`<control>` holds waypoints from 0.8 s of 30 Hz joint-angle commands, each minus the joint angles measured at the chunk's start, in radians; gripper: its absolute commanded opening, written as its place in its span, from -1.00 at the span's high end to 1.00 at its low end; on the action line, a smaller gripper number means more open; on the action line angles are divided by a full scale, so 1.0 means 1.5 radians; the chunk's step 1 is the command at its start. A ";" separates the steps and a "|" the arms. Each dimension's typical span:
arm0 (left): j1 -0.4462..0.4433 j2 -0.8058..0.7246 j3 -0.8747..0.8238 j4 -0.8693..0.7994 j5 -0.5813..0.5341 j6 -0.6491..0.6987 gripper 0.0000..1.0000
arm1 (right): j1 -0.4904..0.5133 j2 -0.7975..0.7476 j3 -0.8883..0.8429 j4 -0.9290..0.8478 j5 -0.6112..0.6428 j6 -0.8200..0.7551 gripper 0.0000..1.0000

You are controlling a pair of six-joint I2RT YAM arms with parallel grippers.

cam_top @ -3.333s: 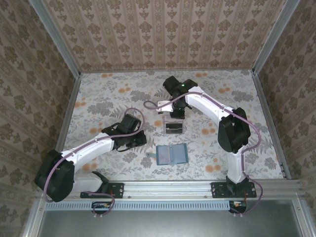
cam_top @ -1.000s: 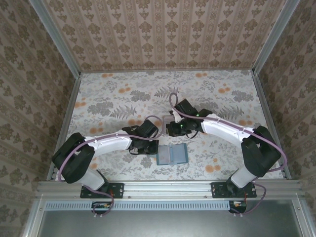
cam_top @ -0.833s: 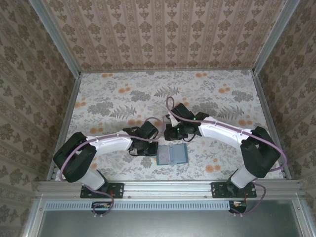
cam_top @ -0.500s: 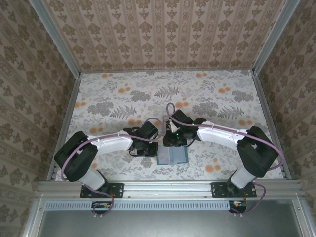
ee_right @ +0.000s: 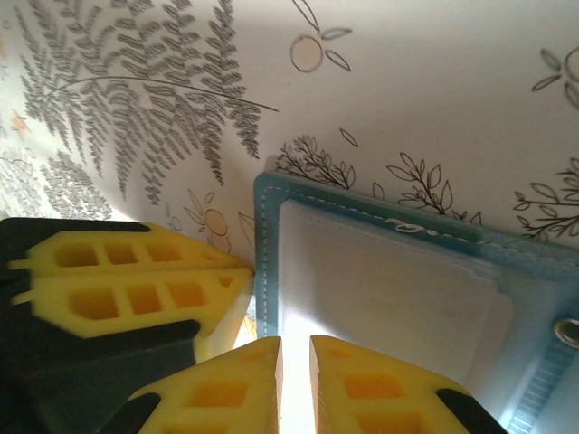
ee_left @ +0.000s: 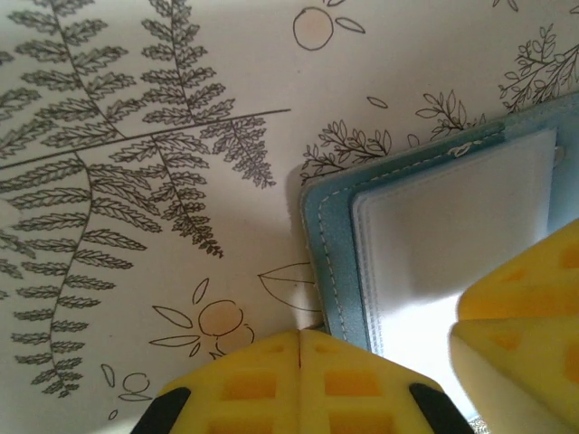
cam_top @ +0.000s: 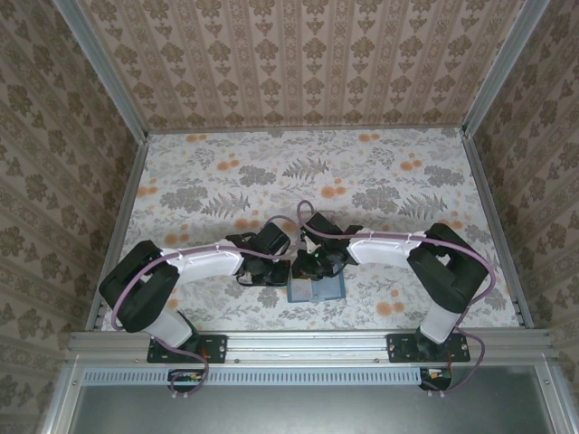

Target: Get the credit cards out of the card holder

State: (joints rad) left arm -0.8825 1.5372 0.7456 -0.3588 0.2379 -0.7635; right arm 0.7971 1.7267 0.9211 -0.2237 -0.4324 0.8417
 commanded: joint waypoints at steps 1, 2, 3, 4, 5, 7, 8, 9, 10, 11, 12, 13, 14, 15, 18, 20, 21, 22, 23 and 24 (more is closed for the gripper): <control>-0.004 0.001 -0.021 -0.010 0.000 0.007 1.00 | 0.008 0.015 0.011 0.015 -0.017 0.019 0.68; -0.004 0.002 -0.021 -0.009 0.000 0.007 1.00 | 0.009 0.016 0.011 0.017 -0.016 0.023 0.68; -0.004 0.001 -0.020 -0.009 0.000 0.007 1.00 | 0.011 0.017 0.009 0.020 -0.018 0.025 0.68; -0.004 0.001 -0.021 -0.010 0.000 0.007 1.00 | 0.012 0.020 0.009 0.021 -0.018 0.028 0.68; -0.004 0.000 -0.021 -0.010 0.000 0.007 1.00 | 0.013 0.024 0.008 0.020 -0.020 0.029 0.68; -0.004 0.000 -0.020 -0.010 0.000 0.007 1.00 | 0.016 0.030 0.008 0.016 -0.019 0.028 0.67; -0.003 0.001 -0.019 -0.011 0.000 0.008 1.00 | 0.016 0.031 0.009 0.010 -0.014 0.028 0.66; -0.003 -0.001 -0.019 -0.011 0.000 0.008 1.00 | 0.018 0.031 0.007 0.002 -0.007 0.027 0.65; -0.002 -0.001 -0.019 -0.012 0.000 0.009 1.00 | 0.018 0.031 0.008 -0.008 0.000 0.024 0.64; -0.001 -0.001 -0.020 -0.012 0.000 0.009 1.00 | 0.019 0.029 0.010 -0.022 0.011 0.020 0.62; -0.002 -0.001 -0.020 -0.012 0.000 0.010 1.00 | 0.020 0.027 0.013 -0.037 0.021 0.012 0.59; -0.001 -0.002 -0.019 -0.012 0.000 0.010 1.00 | 0.020 0.025 0.015 -0.049 0.030 0.007 0.58; 0.000 -0.001 -0.020 -0.011 0.000 0.009 1.00 | 0.021 0.024 0.019 -0.063 0.041 0.002 0.56; 0.000 -0.001 -0.020 -0.011 0.001 0.009 1.00 | 0.022 0.024 0.021 -0.073 0.048 -0.001 0.54; 0.002 0.000 -0.019 -0.011 0.002 0.011 1.00 | 0.025 0.022 0.030 -0.104 0.070 -0.010 0.48; 0.003 0.001 -0.017 -0.010 0.003 0.011 1.00 | 0.028 0.021 0.036 -0.119 0.079 -0.017 0.42; 0.003 0.001 -0.018 -0.010 0.004 0.010 1.00 | 0.028 0.022 0.040 -0.126 0.084 -0.020 0.40; 0.004 0.002 -0.018 -0.007 0.005 0.012 1.00 | 0.030 0.021 0.044 -0.136 0.092 -0.023 0.38; 0.004 0.003 -0.019 -0.005 0.007 0.012 1.00 | 0.033 0.020 0.049 -0.146 0.101 -0.027 0.36; 0.003 0.003 -0.019 -0.005 0.007 0.011 1.00 | 0.034 0.018 0.054 -0.155 0.109 -0.029 0.34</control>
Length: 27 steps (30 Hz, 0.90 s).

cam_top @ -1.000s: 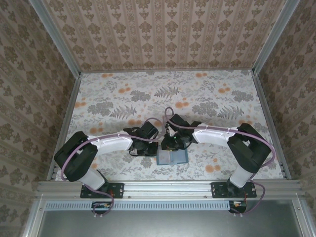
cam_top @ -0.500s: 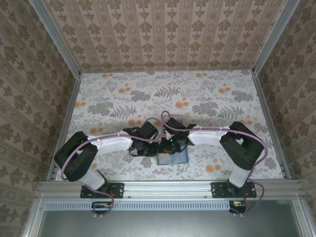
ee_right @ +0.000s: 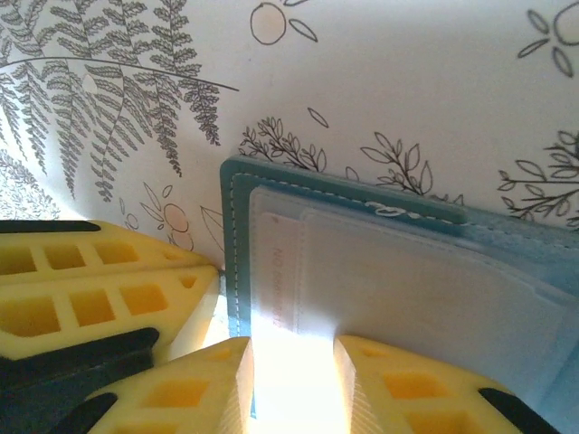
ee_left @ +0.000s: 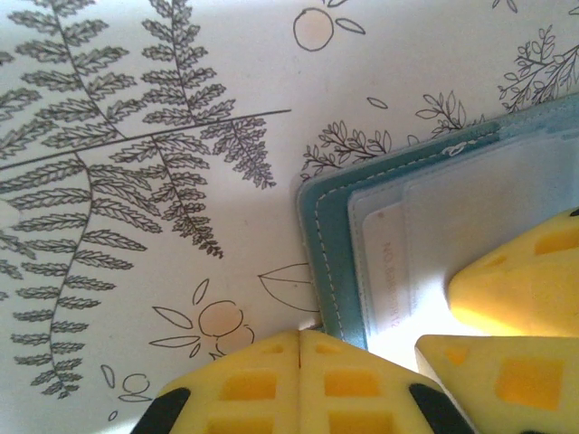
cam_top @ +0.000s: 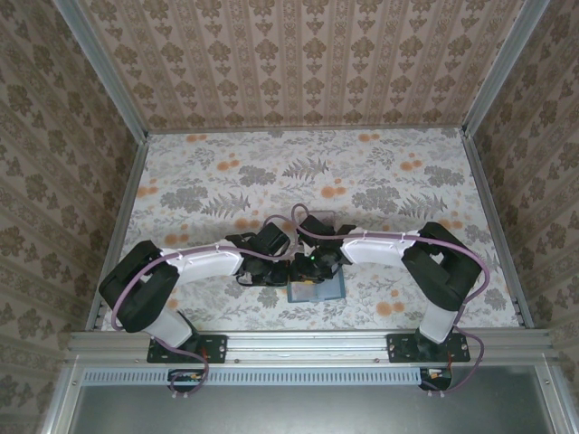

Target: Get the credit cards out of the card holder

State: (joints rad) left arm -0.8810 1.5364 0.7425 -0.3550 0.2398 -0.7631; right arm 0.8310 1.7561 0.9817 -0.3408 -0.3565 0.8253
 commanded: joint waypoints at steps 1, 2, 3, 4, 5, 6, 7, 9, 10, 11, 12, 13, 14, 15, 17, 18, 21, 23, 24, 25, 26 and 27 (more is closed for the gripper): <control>0.003 0.004 -0.017 -0.007 0.006 0.011 1.00 | 0.014 -0.003 0.018 -0.086 0.066 -0.022 0.30; 0.003 0.004 -0.019 -0.005 0.007 0.011 1.00 | 0.016 -0.003 0.023 -0.096 0.074 -0.024 0.28; 0.003 0.004 -0.020 -0.004 0.007 0.011 1.00 | 0.017 -0.004 0.029 -0.106 0.080 -0.028 0.27; 0.003 0.003 -0.022 -0.003 0.007 0.010 1.00 | 0.017 -0.004 0.032 -0.113 0.087 -0.030 0.25; 0.003 0.003 -0.022 -0.001 0.008 0.009 1.00 | 0.018 -0.006 0.036 -0.121 0.095 -0.032 0.24; 0.003 0.003 -0.024 0.000 0.008 0.009 1.00 | 0.019 -0.008 0.039 -0.126 0.101 -0.034 0.23; 0.003 0.003 -0.024 0.001 0.009 0.010 1.00 | 0.020 -0.009 0.043 -0.126 0.109 -0.036 0.22; 0.003 0.003 -0.025 0.001 0.010 0.010 1.00 | 0.022 -0.013 0.049 -0.155 0.122 -0.039 0.19; 0.003 0.003 -0.025 0.002 0.010 0.009 1.00 | 0.024 -0.015 0.053 -0.163 0.130 -0.041 0.17; 0.003 0.004 -0.025 0.003 0.011 0.009 1.00 | 0.026 -0.017 0.057 -0.172 0.138 -0.043 0.16; 0.003 0.004 -0.026 0.004 0.011 0.009 1.00 | 0.027 -0.018 0.060 -0.180 0.145 -0.045 0.15; 0.003 0.005 -0.026 0.004 0.012 0.009 1.00 | 0.028 -0.020 0.063 -0.188 0.153 -0.046 0.14; 0.003 0.005 -0.026 0.005 0.012 0.009 1.00 | 0.029 -0.021 0.066 -0.195 0.159 -0.047 0.13; 0.003 0.006 -0.026 0.007 0.013 0.008 1.00 | 0.029 -0.022 0.067 -0.200 0.162 -0.048 0.12; 0.003 0.008 -0.026 0.008 0.015 0.008 1.00 | 0.032 -0.025 0.073 -0.215 0.176 -0.050 0.12; 0.003 0.008 -0.026 0.009 0.015 0.008 1.00 | 0.033 -0.027 0.074 -0.221 0.181 -0.051 0.12; 0.004 0.008 -0.028 0.011 0.016 0.007 1.00 | 0.036 -0.032 0.082 -0.243 0.202 -0.053 0.10; 0.004 0.011 -0.027 0.013 0.017 0.007 1.00 | 0.038 -0.035 0.087 -0.259 0.216 -0.055 0.10; 0.004 0.013 -0.027 0.013 0.018 0.007 1.00 | 0.039 -0.037 0.089 -0.264 0.221 -0.056 0.09; 0.004 0.014 -0.028 0.015 0.019 0.007 1.00 | 0.038 -0.039 0.089 -0.268 0.224 -0.056 0.08; 0.004 0.015 -0.028 0.017 0.020 0.007 1.00 | 0.040 -0.039 0.089 -0.272 0.227 -0.055 0.08; 0.004 0.016 -0.027 0.017 0.021 0.007 1.00 | 0.040 -0.040 0.090 -0.274 0.229 -0.055 0.08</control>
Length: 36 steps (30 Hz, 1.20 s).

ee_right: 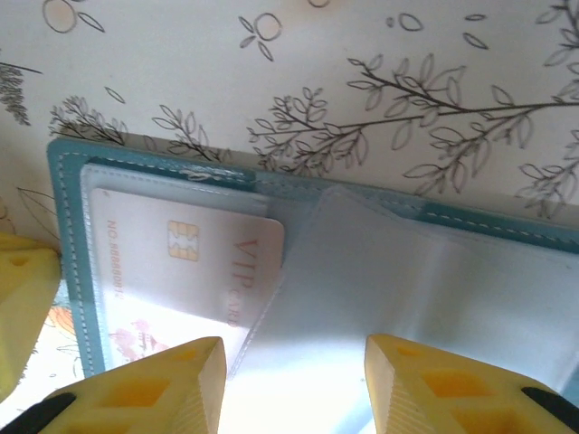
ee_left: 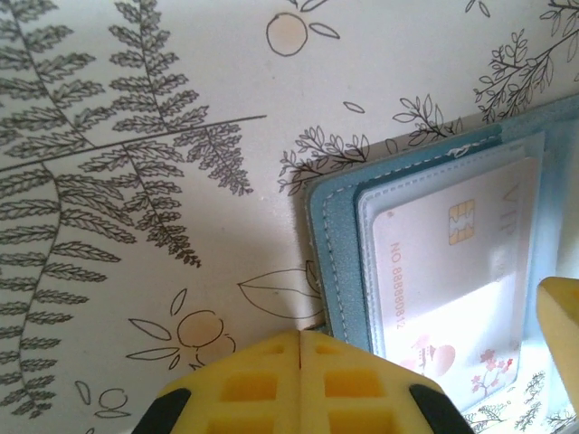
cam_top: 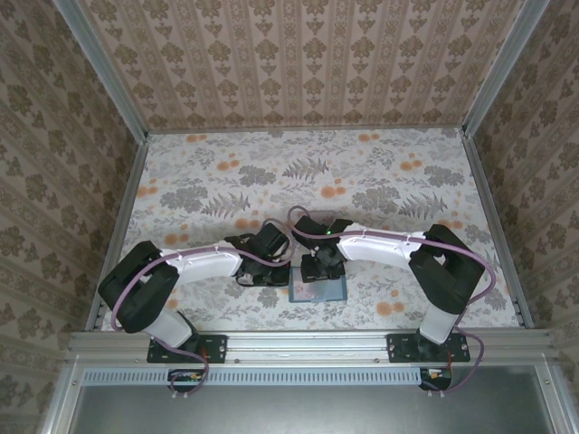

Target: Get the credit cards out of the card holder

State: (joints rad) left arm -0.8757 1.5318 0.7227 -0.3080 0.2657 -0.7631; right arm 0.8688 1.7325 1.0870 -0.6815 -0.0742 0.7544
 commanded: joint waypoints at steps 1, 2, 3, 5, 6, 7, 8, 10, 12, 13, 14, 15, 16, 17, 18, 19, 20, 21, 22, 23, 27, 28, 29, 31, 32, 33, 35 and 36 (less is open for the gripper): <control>0.001 0.021 -0.014 -0.014 0.004 0.007 1.00 | 0.015 -0.026 0.020 -0.049 0.041 -0.007 0.07; 0.001 0.022 -0.013 -0.013 0.004 0.007 1.00 | 0.016 -0.029 0.019 -0.051 0.044 -0.006 0.07; 0.000 0.023 -0.013 -0.013 0.005 0.008 1.00 | 0.017 -0.030 0.019 -0.053 0.045 -0.005 0.07; 0.000 0.026 -0.012 -0.011 0.006 0.008 1.00 | 0.018 -0.034 0.019 -0.057 0.049 -0.004 0.06; 0.001 0.026 -0.012 -0.012 0.006 0.008 1.00 | 0.018 -0.035 0.019 -0.060 0.051 -0.003 0.06; 0.001 0.028 -0.011 -0.011 0.007 0.008 1.00 | 0.019 -0.037 0.019 -0.062 0.053 -0.003 0.06; 0.001 0.029 -0.011 -0.011 0.008 0.008 1.00 | 0.018 -0.039 0.018 -0.066 0.055 -0.002 0.06; 0.001 0.030 -0.009 -0.012 0.008 0.010 1.00 | 0.019 -0.045 0.017 -0.068 0.059 0.000 0.06; 0.001 0.031 -0.006 -0.014 0.008 0.010 1.00 | 0.018 -0.050 0.016 -0.070 0.058 0.001 0.07; 0.000 0.032 -0.005 -0.015 0.008 0.010 1.00 | 0.019 -0.054 0.016 -0.071 0.058 0.002 0.08; 0.000 0.033 -0.005 -0.015 0.008 0.011 1.00 | 0.019 -0.058 0.016 -0.074 0.057 0.002 0.09; 0.000 0.033 -0.003 -0.015 0.008 0.010 1.00 | 0.018 -0.063 0.016 -0.076 0.057 0.003 0.10; 0.001 0.035 -0.003 -0.015 0.008 0.010 1.00 | 0.018 -0.066 0.015 -0.078 0.058 0.004 0.12; 0.000 0.035 -0.003 -0.015 0.008 0.010 1.00 | 0.019 -0.071 0.014 -0.078 0.058 0.004 0.14; 0.001 0.037 -0.001 -0.015 0.009 0.010 1.00 | 0.019 -0.074 0.013 -0.078 0.057 0.004 0.17; 0.001 0.038 0.000 -0.015 0.010 0.011 1.00 | 0.018 -0.077 0.012 -0.079 0.057 0.005 0.20; 0.000 0.038 0.001 -0.017 0.010 0.011 1.00 | 0.018 -0.079 0.012 -0.080 0.057 0.005 0.23; 0.000 0.039 0.002 -0.018 0.010 0.011 1.00 | 0.019 -0.080 0.012 -0.081 0.056 0.005 0.27; 0.001 0.040 0.004 -0.018 0.010 0.011 1.00 | 0.018 -0.082 0.011 -0.081 0.056 0.005 0.32; 0.001 0.041 0.004 -0.019 0.010 0.012 1.00 | 0.018 -0.084 0.010 -0.081 0.055 0.006 0.36; 0.001 0.042 0.008 -0.020 0.012 0.013 1.00 | 0.019 -0.085 0.005 -0.075 0.052 0.007 0.55; 0.001 0.043 0.009 -0.021 0.012 0.014 1.00 | 0.019 -0.084 0.004 -0.074 0.052 0.007 0.61; 0.001 0.044 0.009 -0.022 0.012 0.013 1.00 | 0.019 -0.084 0.003 -0.073 0.050 0.008 0.67; 0.001 0.045 0.010 -0.023 0.013 0.013 1.00 | 0.019 -0.085 0.001 -0.073 0.049 0.009 0.72; 0.001 0.045 0.010 -0.023 0.013 0.015 1.00 | 0.019 -0.087 -0.001 -0.073 0.048 0.010 0.74; 0.000 0.046 0.012 -0.022 0.013 0.014 1.00 | 0.019 -0.088 -0.001 -0.074 0.049 0.010 0.77; 0.000 0.046 0.013 -0.023 0.013 0.014 1.00 | 0.018 -0.095 -0.002 -0.075 0.049 0.011 0.82; 0.001 0.046 0.014 -0.025 0.013 0.015 1.00 | 0.019 -0.096 -0.002 -0.076 0.050 0.011 0.85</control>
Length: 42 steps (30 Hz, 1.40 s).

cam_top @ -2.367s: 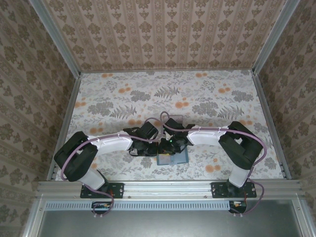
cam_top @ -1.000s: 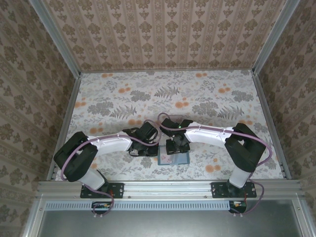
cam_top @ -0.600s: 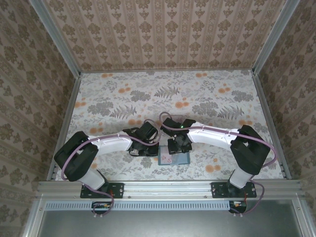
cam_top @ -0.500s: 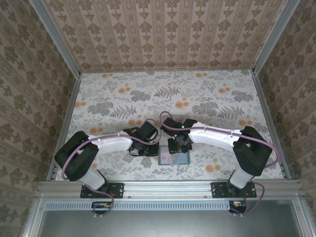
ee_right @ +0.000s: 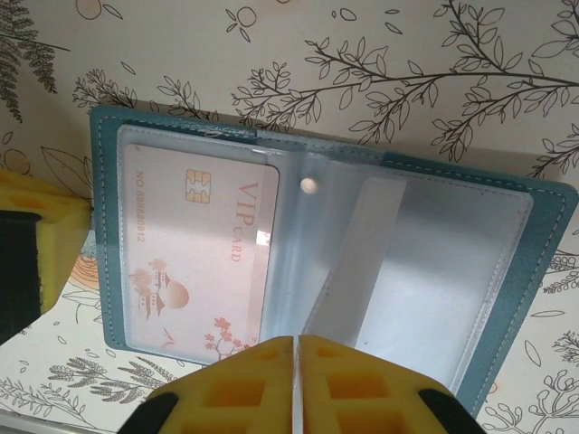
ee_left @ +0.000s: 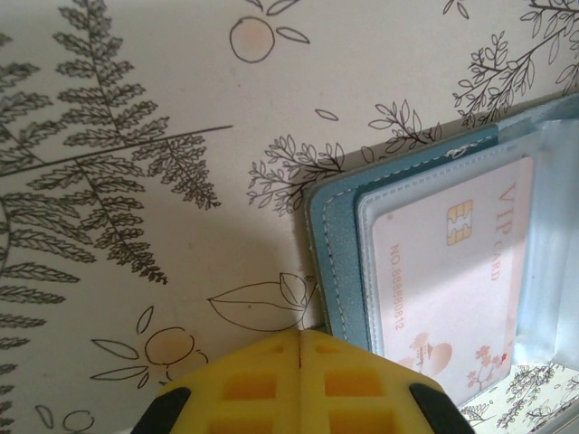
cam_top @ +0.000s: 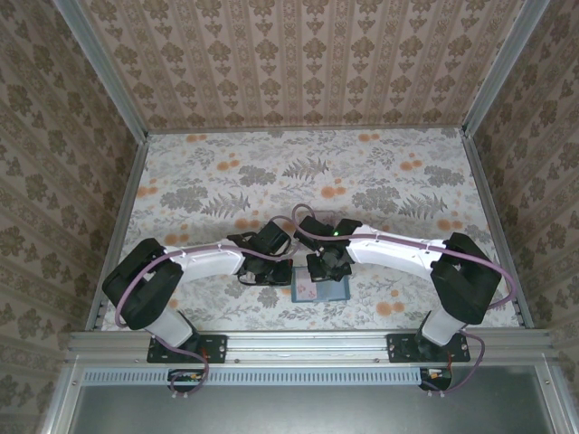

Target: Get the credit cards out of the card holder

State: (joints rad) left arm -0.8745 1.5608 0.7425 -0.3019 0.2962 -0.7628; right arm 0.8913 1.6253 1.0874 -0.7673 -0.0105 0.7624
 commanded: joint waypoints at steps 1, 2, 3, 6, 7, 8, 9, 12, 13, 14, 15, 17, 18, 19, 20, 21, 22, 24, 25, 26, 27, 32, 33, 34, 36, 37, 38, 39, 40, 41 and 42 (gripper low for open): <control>0.000 0.027 0.001 -0.030 -0.007 0.015 1.00 | 0.004 -0.028 -0.001 -0.020 0.009 0.006 0.89; 0.000 0.028 0.002 -0.030 -0.007 0.015 1.00 | 0.004 -0.031 0.000 -0.021 0.009 0.006 0.92; -0.001 0.028 0.002 -0.030 -0.008 0.015 1.00 | 0.004 -0.031 0.001 -0.021 0.008 0.006 0.95; 0.000 0.030 0.004 -0.032 -0.008 0.017 1.00 | 0.004 -0.035 0.003 -0.023 0.004 0.005 1.00; 0.000 0.031 0.005 -0.032 -0.008 0.017 1.00 | 0.003 -0.036 0.004 -0.023 0.005 0.005 1.00; 0.000 0.031 0.004 -0.033 -0.008 0.017 1.00 | 0.003 -0.036 0.004 -0.027 0.007 0.005 0.98; 0.000 0.031 0.006 -0.035 -0.007 0.018 1.00 | 0.003 -0.035 0.005 -0.030 0.010 0.005 0.92; 0.000 0.032 0.008 -0.036 -0.007 0.019 1.00 | 0.003 -0.032 0.006 -0.043 0.025 0.006 0.69; 0.000 0.034 0.008 -0.036 -0.007 0.019 1.00 | 0.003 -0.031 0.006 -0.047 0.029 0.005 0.66; 0.000 0.034 0.010 -0.036 -0.006 0.020 1.00 | 0.003 -0.029 0.005 -0.050 0.033 0.005 0.62; 0.000 0.034 0.010 -0.036 -0.006 0.020 1.00 | 0.003 -0.028 0.006 -0.050 0.034 0.005 0.59; 0.000 0.035 0.011 -0.039 -0.006 0.021 1.00 | 0.003 -0.026 0.002 -0.049 0.035 0.005 0.57; 0.000 0.035 0.012 -0.038 -0.006 0.021 1.00 | 0.004 -0.025 0.002 -0.048 0.035 0.006 0.57; 0.000 0.035 0.012 -0.039 -0.006 0.022 1.00 | 0.003 -0.024 0.001 -0.047 0.036 0.006 0.57; 0.000 0.035 0.012 -0.039 -0.006 0.022 1.00 | 0.004 -0.023 -0.001 -0.045 0.036 0.006 0.57; -0.001 0.035 0.012 -0.039 -0.006 0.022 1.00 | 0.004 -0.021 -0.003 -0.044 0.035 0.007 0.57; 0.000 0.036 0.012 -0.039 -0.006 0.022 1.00 | 0.004 -0.020 -0.004 -0.041 0.035 0.007 0.57; -0.001 0.037 0.013 -0.039 -0.006 0.023 1.00 | 0.004 -0.019 -0.008 -0.033 0.030 0.008 0.57; 0.000 0.037 0.013 -0.039 -0.006 0.022 1.00 | 0.003 -0.018 -0.012 -0.025 0.025 0.009 0.57; 0.000 0.037 0.013 -0.040 -0.005 0.022 1.00 | 0.003 -0.017 -0.015 -0.016 0.017 0.010 0.58; 0.000 0.038 0.012 -0.040 -0.005 0.022 1.00 | 0.003 -0.016 -0.018 -0.008 0.009 0.011 0.61; -0.001 0.038 0.014 -0.043 -0.006 0.023 1.00 | 0.004 -0.028 -0.024 0.025 -0.020 0.020 0.81; 0.000 0.037 0.013 -0.041 -0.006 0.023 1.00 | 0.003 -0.032 -0.024 0.027 -0.023 0.021 0.84; 0.000 0.038 0.012 -0.041 -0.006 0.023 1.00 | 0.003 -0.037 -0.025 0.030 -0.025 0.021 0.87; 0.000 0.038 0.012 -0.040 -0.006 0.023 1.00 | 0.004 -0.049 -0.028 0.041 -0.033 0.021 0.91; -0.001 0.039 0.013 -0.040 -0.006 0.022 1.00 | 0.004 -0.054 -0.032 0.050 -0.039 0.022 0.93; 0.000 0.040 0.013 -0.040 -0.006 0.022 1.00 | 0.004 -0.059 -0.035 0.057 -0.043 0.022 0.93; 0.000 0.040 0.012 -0.040 -0.005 0.023 1.00 | 0.003 -0.060 -0.038 0.059 -0.043 0.023 0.94; 0.000 0.042 0.013 -0.040 -0.005 0.022 1.00 | 0.004 -0.060 -0.037 0.057 -0.041 0.023 0.93; 0.000 0.042 0.012 -0.039 -0.005 0.022 1.00 | 0.003 -0.057 -0.037 0.053 -0.038 0.023 0.94; 0.000 0.043 0.012 -0.039 -0.004 0.023 1.00 | 0.004 -0.054 -0.038 0.049 -0.035 0.023 0.93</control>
State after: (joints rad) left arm -0.8745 1.5776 0.7670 -0.3321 0.2970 -0.7475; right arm 0.8913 1.5627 1.0431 -0.7017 -0.0525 0.7883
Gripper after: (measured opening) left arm 0.046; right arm 0.048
